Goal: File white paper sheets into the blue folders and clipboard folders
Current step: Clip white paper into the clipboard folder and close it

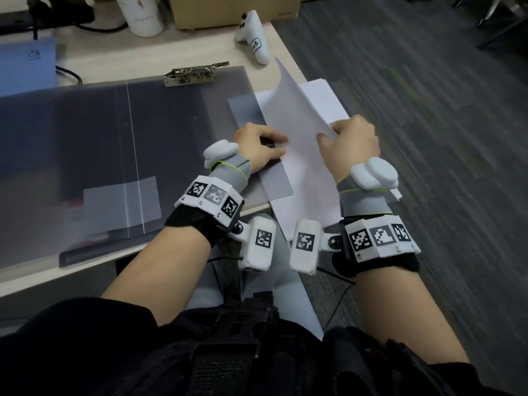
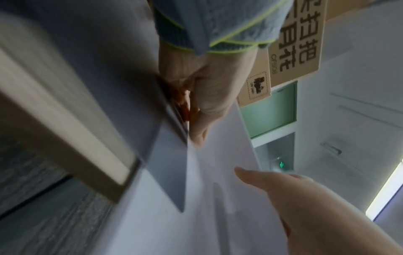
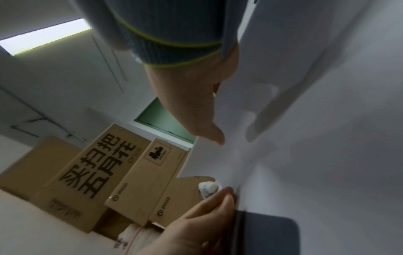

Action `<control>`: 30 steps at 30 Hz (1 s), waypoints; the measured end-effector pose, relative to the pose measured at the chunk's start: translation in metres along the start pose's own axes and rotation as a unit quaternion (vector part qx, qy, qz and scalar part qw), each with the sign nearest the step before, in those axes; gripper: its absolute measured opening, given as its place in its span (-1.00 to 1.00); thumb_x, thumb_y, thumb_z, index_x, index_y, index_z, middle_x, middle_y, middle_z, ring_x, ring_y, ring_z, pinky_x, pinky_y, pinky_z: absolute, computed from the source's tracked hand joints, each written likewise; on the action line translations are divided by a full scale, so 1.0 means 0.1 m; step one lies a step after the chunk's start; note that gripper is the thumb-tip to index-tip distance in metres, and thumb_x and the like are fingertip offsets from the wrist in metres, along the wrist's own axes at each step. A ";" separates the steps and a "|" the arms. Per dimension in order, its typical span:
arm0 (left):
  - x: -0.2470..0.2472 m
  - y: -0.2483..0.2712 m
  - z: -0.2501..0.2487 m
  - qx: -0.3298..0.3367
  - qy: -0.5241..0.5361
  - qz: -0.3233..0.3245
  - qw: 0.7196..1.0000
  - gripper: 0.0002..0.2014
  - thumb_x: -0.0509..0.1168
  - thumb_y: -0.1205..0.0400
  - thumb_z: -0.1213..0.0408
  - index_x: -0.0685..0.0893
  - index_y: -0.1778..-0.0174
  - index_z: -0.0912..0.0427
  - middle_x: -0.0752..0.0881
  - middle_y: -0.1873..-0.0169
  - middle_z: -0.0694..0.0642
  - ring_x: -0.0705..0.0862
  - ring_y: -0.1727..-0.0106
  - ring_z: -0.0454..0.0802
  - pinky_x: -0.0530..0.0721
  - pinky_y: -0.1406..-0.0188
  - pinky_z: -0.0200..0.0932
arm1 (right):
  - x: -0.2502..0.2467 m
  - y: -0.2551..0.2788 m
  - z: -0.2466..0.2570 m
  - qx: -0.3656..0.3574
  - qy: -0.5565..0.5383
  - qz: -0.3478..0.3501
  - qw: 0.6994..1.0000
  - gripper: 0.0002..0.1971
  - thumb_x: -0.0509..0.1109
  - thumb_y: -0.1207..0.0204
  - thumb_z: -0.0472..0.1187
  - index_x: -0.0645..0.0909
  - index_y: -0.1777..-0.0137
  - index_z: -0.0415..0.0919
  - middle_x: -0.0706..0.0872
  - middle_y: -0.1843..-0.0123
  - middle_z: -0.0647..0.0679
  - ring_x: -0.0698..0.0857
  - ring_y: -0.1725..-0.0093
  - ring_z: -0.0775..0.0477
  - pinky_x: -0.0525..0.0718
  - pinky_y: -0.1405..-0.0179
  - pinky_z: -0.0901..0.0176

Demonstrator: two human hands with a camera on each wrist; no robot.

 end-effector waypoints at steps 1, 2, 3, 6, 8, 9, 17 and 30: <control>0.01 0.01 -0.01 0.000 0.054 0.012 0.998 -0.78 0.44 -0.50 0.31 0.77 -0.07 0.17 0.80 0.06 0.05 0.69 0.14 -0.31 0.61 -0.06 -0.37 | 0.03 0.02 0.06 -0.008 -0.001 0.020 1.000 -0.79 0.32 -0.54 -0.03 0.67 0.07 -0.16 0.55 0.00 -0.34 0.58 -0.01 -0.40 0.45 0.19 0.09; 0.02 0.01 -0.02 -0.003 0.109 0.022 0.994 -0.78 0.40 -0.55 0.31 0.74 -0.10 0.22 0.79 0.13 0.02 0.68 0.23 -0.40 0.65 0.02 -0.38 | 0.06 0.04 0.11 -0.017 -0.003 0.035 0.999 -0.70 0.31 -0.55 0.04 0.69 0.01 -0.19 0.61 -0.04 -0.35 0.59 -0.07 -0.40 0.51 0.14 0.06; 0.03 0.01 -0.03 -0.011 0.159 0.029 0.987 -0.79 0.35 -0.59 0.32 0.72 -0.12 0.26 0.78 0.21 -0.05 0.67 0.29 -0.46 0.66 0.14 -0.43 | 0.09 0.07 0.16 -0.027 -0.004 0.046 0.999 -0.62 0.29 -0.56 0.10 0.69 -0.06 -0.22 0.67 -0.09 -0.30 0.61 -0.13 -0.40 0.55 0.08 0.02; 0.05 -0.01 -0.02 -0.044 0.247 0.041 0.967 -0.77 0.27 -0.64 0.33 0.67 -0.17 0.31 0.75 0.50 -0.24 0.65 0.43 -0.47 0.59 0.42 -0.56 | 0.18 0.14 0.33 -0.065 0.006 0.057 0.996 -0.54 0.23 -0.59 0.18 0.64 -0.19 -0.19 0.71 -0.15 -0.22 0.62 -0.21 -0.35 0.57 0.02 -0.01; 0.08 -0.01 -0.01 -0.048 0.265 0.050 0.962 -0.77 0.26 -0.64 0.39 0.65 -0.18 0.32 0.74 0.55 -0.24 0.64 0.47 -0.45 0.57 0.43 -0.55 | 0.24 0.17 0.39 -0.085 0.018 0.060 0.994 -0.55 0.24 -0.58 0.18 0.61 -0.20 -0.17 0.69 -0.19 -0.19 0.61 -0.24 -0.32 0.56 0.02 -0.01; 0.08 -0.01 -0.02 -0.045 0.276 0.056 0.958 -0.79 0.26 -0.63 0.43 0.65 -0.16 0.32 0.76 0.52 -0.22 0.66 0.43 -0.40 0.59 0.35 -0.50 | 0.26 0.18 0.41 -0.089 0.020 0.061 0.994 -0.56 0.26 -0.56 0.19 0.60 -0.19 -0.16 0.68 -0.20 -0.18 0.60 -0.24 -0.30 0.56 0.03 -0.01; 0.09 0.04 -0.04 -0.047 0.346 0.102 0.931 -0.83 0.34 -0.55 0.43 0.73 0.34 0.16 0.76 0.48 -0.06 0.69 0.43 -0.18 0.64 0.36 -0.34 | 0.32 0.18 0.37 -0.068 -0.030 0.083 0.994 -0.63 0.45 -0.41 0.18 0.51 0.10 -0.12 0.66 0.03 -0.17 0.60 -0.01 -0.26 0.35 0.26 0.11; 0.09 0.06 -0.02 -0.040 0.308 0.080 0.947 -0.83 0.27 -0.62 0.42 0.65 0.29 0.21 0.70 0.63 -0.12 0.61 0.55 -0.28 0.60 0.44 -0.43 | 0.33 0.14 0.29 -0.044 -0.078 0.077 0.993 -0.53 0.52 -0.31 0.24 0.60 -0.14 0.04 0.64 0.00 -0.09 0.56 -0.03 -0.15 0.31 0.32 0.22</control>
Point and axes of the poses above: each hand's wrist, its own y-axis away from the middle knuckle, its own x-axis out of the palm, z = x × y, the point moved 10 cm from there along -y, towards the middle knuckle
